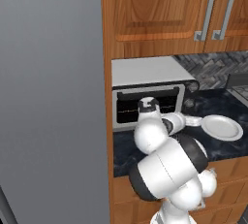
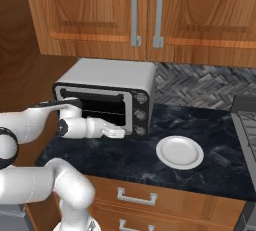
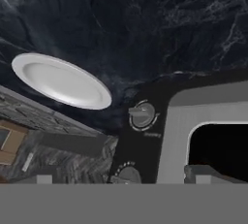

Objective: Pick up the bagel from the plate, place it on the toaster oven rack, close the door, and set the timer.

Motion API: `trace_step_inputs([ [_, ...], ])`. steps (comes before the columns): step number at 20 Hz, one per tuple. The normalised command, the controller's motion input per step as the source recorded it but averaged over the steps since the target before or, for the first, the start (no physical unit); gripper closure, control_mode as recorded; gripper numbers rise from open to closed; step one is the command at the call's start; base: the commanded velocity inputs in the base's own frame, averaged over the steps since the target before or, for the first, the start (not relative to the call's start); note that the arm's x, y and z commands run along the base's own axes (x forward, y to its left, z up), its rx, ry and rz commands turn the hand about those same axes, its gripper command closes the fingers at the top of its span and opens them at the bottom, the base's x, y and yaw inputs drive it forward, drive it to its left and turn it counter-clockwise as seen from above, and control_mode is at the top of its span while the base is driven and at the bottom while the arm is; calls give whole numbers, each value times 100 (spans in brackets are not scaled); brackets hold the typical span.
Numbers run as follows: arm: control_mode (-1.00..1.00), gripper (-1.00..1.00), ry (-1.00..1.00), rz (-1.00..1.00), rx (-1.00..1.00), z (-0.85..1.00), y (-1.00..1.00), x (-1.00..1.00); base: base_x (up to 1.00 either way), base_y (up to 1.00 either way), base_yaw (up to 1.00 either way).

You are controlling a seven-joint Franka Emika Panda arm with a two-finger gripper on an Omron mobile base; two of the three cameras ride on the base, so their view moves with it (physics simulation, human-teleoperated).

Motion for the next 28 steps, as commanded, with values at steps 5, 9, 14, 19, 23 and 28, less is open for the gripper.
trace_step_inputs([
  [5, -100, -100, 22, 7, 34, 100, -3, -37, 0, 0, 0],
  [9, -100, -100, 22, 4, 40, 100, 0, -3, 0, 0, 0],
  [14, -100, -100, 18, 0, 37, 100, 0, 0, 0, 0, 0],
  [19, -100, -100, 19, 0, 29, 100, 0, -2, 0, 0, 0],
  [23, -100, -100, 24, 0, 13, 100, 0, -22, 0, 0, 0],
  [28, -100, -100, 34, 0, 11, 100, 5, -8, 0, 0, 0],
])
